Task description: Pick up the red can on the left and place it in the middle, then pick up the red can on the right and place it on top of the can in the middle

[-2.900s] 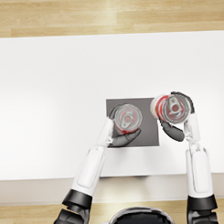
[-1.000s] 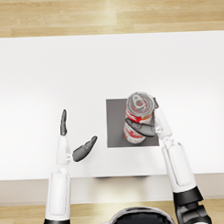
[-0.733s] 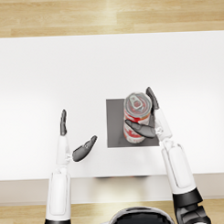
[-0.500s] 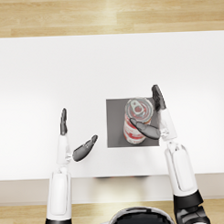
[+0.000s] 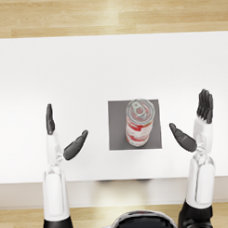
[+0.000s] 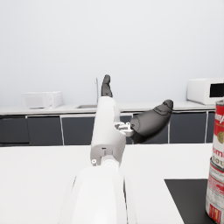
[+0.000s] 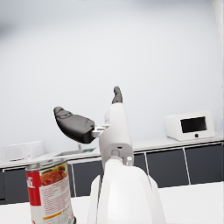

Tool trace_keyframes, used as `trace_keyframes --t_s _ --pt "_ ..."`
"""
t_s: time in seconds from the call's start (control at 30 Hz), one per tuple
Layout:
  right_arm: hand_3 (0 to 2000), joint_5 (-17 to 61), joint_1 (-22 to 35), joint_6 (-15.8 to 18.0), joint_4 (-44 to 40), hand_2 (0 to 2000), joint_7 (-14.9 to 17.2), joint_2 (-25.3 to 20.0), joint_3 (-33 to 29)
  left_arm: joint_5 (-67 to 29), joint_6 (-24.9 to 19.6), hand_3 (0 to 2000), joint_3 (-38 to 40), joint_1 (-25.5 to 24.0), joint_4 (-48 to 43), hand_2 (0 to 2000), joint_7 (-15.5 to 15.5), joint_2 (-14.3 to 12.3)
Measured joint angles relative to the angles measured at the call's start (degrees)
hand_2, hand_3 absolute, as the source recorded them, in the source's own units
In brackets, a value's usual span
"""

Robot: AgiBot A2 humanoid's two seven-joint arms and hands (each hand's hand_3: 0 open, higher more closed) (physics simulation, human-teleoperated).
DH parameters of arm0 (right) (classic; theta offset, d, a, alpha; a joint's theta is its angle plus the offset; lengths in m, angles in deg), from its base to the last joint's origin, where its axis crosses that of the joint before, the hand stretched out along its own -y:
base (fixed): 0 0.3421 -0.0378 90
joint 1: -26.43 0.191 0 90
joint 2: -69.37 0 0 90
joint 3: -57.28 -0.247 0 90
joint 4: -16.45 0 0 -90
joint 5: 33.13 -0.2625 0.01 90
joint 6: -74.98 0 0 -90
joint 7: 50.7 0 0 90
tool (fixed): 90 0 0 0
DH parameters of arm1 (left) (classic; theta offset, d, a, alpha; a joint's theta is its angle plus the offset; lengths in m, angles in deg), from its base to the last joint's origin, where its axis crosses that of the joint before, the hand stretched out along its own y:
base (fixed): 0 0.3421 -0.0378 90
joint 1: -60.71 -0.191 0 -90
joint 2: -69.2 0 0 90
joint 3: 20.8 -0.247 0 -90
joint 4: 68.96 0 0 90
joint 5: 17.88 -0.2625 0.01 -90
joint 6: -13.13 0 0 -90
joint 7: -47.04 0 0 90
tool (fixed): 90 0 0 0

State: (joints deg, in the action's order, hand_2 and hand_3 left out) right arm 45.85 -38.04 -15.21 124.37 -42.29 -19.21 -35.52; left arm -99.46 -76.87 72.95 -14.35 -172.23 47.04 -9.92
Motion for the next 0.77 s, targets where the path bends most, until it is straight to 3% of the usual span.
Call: trace_keyframes --t_s 0.1,0.2,0.77 --pt "0 0.0 -1.2 0.1 -0.1 0 -5.3 -0.3 -4.0 0.0 0.0 0 1.9 0.9 0.5 0 0.0 0.0" --pt "0 0.0 -2.1 0.2 -0.8 0 -7.3 -0.4 -5.7 0.0 0.0 0 2.9 0.8 1.0 0 0.0 -0.1" --pt "0 0.0 -2.5 0.2 -2.4 0 -8.4 -0.4 -6.0 0.0 0.0 0 3.3 0.5 1.2 0 0.0 -0.3"
